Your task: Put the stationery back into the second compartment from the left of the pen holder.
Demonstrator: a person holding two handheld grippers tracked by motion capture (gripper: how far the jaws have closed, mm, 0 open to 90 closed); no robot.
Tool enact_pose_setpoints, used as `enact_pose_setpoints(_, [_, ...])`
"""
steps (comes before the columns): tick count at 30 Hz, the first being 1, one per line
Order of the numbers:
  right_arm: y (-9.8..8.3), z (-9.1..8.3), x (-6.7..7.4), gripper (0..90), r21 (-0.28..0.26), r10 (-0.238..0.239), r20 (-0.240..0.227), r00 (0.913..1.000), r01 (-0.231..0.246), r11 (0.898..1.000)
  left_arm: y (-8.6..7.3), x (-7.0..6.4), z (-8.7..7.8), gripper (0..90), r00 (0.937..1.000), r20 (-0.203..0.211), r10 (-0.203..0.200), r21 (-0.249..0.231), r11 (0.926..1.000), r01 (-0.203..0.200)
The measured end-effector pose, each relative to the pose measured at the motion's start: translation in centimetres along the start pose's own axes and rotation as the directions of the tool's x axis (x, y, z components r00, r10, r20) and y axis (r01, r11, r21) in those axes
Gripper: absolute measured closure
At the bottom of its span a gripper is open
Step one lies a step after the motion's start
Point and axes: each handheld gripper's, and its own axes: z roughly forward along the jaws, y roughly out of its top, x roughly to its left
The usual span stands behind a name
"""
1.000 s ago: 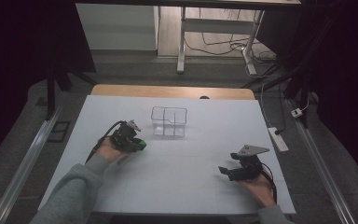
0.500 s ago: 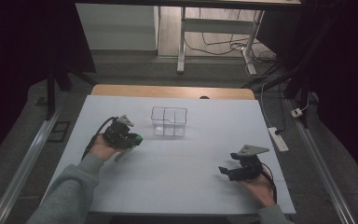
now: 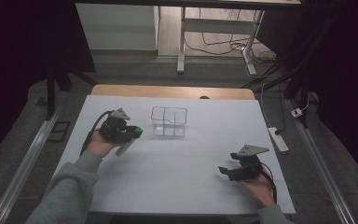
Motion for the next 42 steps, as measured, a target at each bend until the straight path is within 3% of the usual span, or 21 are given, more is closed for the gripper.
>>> enact_pose_setpoints(11, [0.0, 0.1, 0.0, 19.8, 0.007, -0.002, 0.000, 1.0000, 0.002, 1.000, 0.8, 0.3, -0.7, 66.7, 0.9996, -0.014, -0.023, -0.068, 0.9974, 0.022])
enact_pose_setpoints(23, [0.0, 0.1, 0.0, 19.8, 0.005, 0.000, 0.001, 1.0000, 0.000, 1.000, 1.9, 0.5, -1.0, 66.6, 0.9986, -0.032, -0.041, -0.145, 0.9887, 0.036])
enact_pose_setpoints(42, [0.0, 0.2, 0.0, 19.9, 0.010, 0.001, -0.001, 1.0000, -0.001, 1.000, 4.1, 1.0, -0.7, 66.6, 0.9990, -0.004, -0.045, -0.229, 0.9725, 0.043])
